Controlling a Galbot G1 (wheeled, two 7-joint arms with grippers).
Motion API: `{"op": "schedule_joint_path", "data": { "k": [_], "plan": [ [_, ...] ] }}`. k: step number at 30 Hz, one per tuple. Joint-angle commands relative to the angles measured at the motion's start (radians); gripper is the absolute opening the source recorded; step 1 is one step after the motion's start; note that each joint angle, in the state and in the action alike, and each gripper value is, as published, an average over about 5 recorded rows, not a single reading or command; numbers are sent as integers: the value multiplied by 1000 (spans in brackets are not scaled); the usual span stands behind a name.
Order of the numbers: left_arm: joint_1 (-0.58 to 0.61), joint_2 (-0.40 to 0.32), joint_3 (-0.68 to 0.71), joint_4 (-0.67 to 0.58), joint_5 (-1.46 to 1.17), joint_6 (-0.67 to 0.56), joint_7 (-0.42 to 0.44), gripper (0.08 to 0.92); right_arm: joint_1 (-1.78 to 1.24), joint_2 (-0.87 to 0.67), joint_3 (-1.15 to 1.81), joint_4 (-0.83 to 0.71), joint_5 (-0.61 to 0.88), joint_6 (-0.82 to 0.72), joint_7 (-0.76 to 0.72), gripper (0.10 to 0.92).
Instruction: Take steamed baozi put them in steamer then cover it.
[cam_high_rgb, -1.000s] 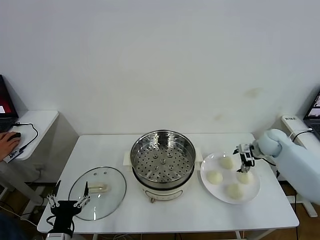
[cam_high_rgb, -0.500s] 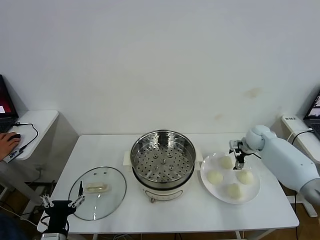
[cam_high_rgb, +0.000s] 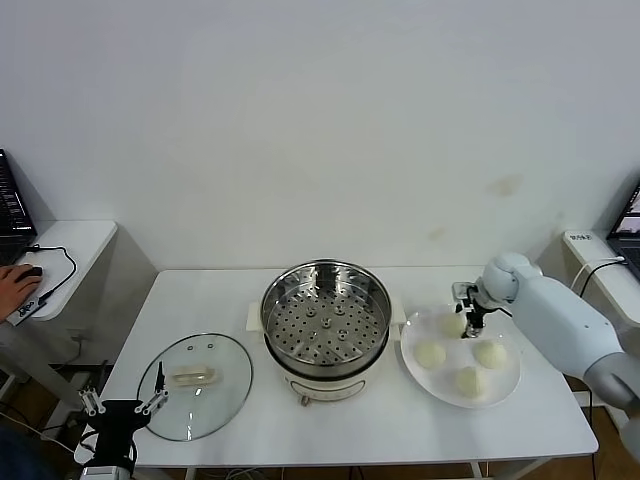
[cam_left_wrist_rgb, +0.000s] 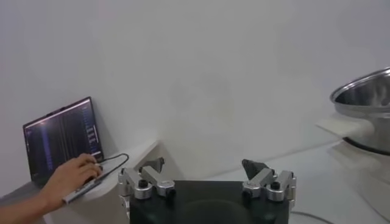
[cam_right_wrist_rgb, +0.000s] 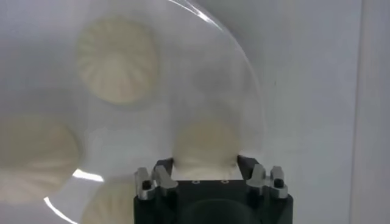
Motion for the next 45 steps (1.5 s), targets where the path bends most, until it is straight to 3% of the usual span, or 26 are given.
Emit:
{"op": "schedule_joint_path", "data": {
  "k": [1, 11, 24, 37, 45],
  "plan": [
    [1, 0, 0, -2, 1, -1, -1, 823, 10, 10, -9, -6, 9, 0, -4, 618],
    [3, 1, 1, -18, -2, -1, -1, 823, 53, -53, -39, 81, 85, -11, -43, 595],
    [-13, 14, 21, -16, -7, -2, 0, 823, 486, -208, -330, 345, 379, -67, -114, 597],
    [-31, 25, 10, -15, -18, -1, 1, 823, 746, -23, -541, 494, 614, -99, -47, 599],
    [-23, 14, -10, -25, -15, -2, -2, 823, 708, 131, -647, 514, 561, -8, 16, 596]
  ]
}}
